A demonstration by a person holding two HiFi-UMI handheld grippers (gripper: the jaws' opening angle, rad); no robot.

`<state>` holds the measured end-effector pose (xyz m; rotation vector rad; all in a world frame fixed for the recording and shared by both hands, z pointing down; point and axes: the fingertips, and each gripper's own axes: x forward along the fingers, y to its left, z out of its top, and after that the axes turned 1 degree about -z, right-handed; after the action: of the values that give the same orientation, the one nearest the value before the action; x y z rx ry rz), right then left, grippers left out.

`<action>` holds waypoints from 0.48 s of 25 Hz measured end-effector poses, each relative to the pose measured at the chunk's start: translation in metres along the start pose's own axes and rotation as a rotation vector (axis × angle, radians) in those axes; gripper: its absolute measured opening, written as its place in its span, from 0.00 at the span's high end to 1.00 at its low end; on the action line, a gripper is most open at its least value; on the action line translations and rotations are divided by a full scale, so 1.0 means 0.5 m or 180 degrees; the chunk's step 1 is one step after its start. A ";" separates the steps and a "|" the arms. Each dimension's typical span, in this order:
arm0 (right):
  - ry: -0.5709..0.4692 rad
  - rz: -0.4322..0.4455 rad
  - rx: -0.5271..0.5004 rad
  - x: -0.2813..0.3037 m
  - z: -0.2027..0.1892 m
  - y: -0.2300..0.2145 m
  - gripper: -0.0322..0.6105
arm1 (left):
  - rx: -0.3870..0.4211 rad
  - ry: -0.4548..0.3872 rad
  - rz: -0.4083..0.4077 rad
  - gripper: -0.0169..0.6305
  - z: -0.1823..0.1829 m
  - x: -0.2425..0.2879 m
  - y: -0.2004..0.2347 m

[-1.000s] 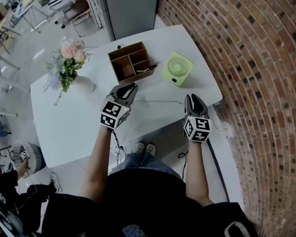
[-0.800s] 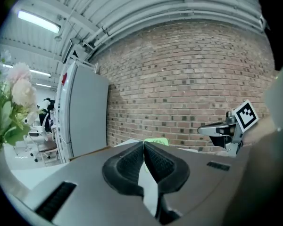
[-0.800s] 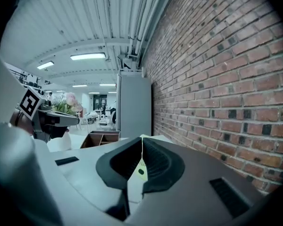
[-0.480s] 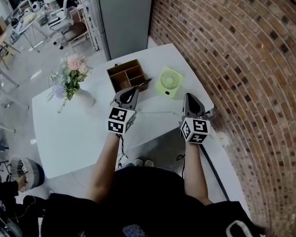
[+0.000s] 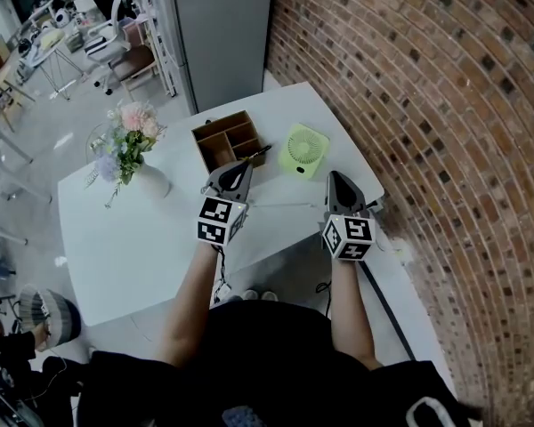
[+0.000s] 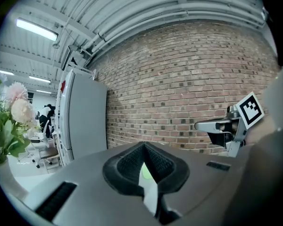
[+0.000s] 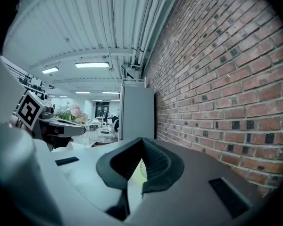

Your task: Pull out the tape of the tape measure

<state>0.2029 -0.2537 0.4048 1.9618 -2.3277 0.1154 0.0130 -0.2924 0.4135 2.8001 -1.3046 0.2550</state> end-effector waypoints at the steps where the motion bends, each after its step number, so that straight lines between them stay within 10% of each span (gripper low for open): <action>1: 0.0001 -0.0002 0.0000 0.000 -0.001 0.001 0.95 | 0.0023 0.0016 -0.0014 0.94 -0.003 0.001 -0.003; 12: 0.0026 -0.0005 -0.0004 0.003 -0.006 0.009 0.95 | 0.0074 0.0066 -0.0078 0.94 -0.016 -0.001 -0.005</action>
<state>0.1983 -0.2538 0.4077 1.9589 -2.3205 0.1218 0.0133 -0.2895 0.4213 2.8227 -1.2705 0.2991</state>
